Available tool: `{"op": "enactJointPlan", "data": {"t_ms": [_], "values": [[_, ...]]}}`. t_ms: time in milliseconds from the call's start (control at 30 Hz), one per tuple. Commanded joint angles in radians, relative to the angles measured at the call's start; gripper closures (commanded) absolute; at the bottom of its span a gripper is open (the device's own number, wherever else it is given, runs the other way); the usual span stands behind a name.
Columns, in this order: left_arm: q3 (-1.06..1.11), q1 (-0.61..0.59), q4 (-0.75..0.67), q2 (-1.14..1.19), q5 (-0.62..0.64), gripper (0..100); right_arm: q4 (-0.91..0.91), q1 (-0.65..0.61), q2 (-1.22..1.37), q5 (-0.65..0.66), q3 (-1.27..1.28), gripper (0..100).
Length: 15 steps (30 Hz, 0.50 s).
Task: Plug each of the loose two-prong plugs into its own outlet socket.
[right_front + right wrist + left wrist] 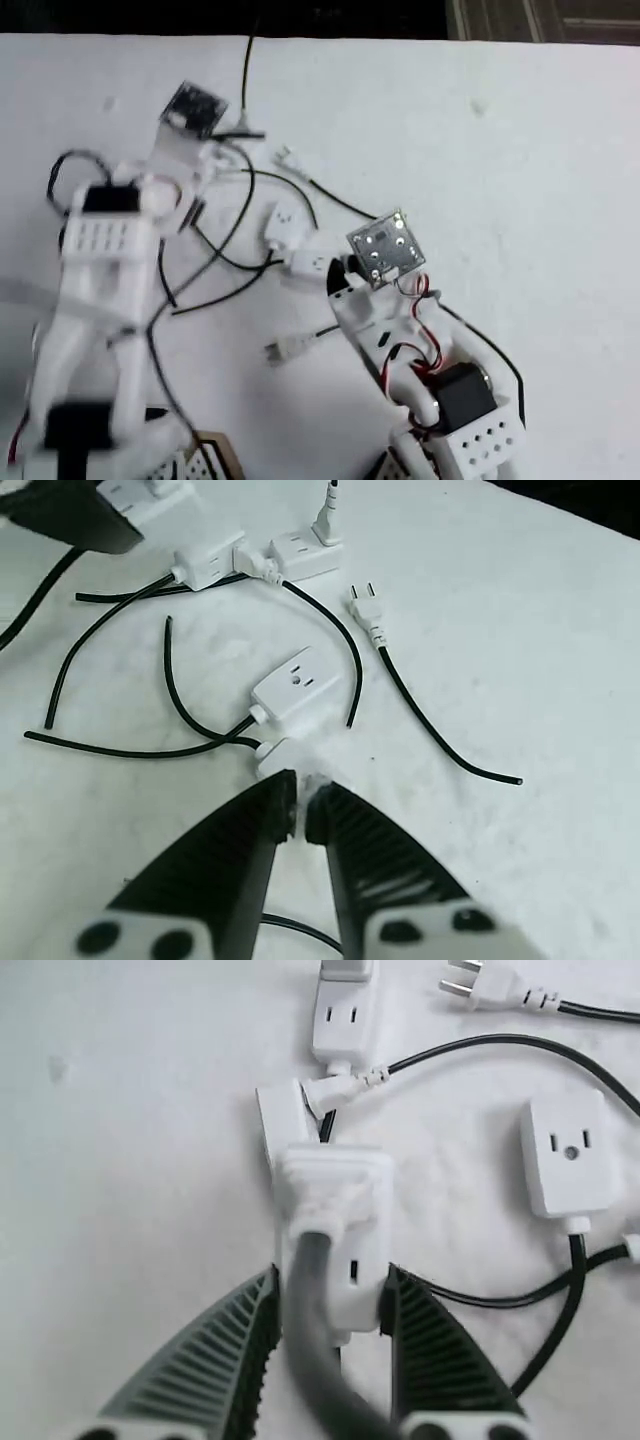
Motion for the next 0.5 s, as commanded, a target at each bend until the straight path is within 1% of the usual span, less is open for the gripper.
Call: {"op": "enactJointPlan", "data": {"t_ms": [0, 133, 167, 233, 333, 367, 467], "values": [[-0.236, -0.007, 0.020, 0.188, 0.009, 98, -0.022, 0.001, -0.010, 0.003, -0.006, 98.1], [-0.347, -0.004, 0.015, 0.302, 0.008, 97, -0.022, 0.001, -0.010, 0.005, -0.006, 98.1], [-0.364, -0.002, 0.015, 0.326, 0.003, 96, -0.022, 0.001, -0.010, 0.005, -0.006, 98.1], [-0.385, 0.005, 0.020, 0.372, 0.005, 87, -0.022, 0.001, -0.010, 0.005, -0.005, 98.1], [-0.402, 0.005, 0.057, 0.418, 0.012, 69, -0.022, 0.001, -0.010, 0.006, -0.005, 98.1], [-0.411, 0.005, 0.075, 0.423, 0.029, 67, -0.022, 0.001, -0.010, 0.006, -0.005, 98.1], [-0.468, -0.005, 0.146, 0.421, 0.055, 69, -0.022, 0.001, -0.010, 0.008, -0.005, 98.0]]}}
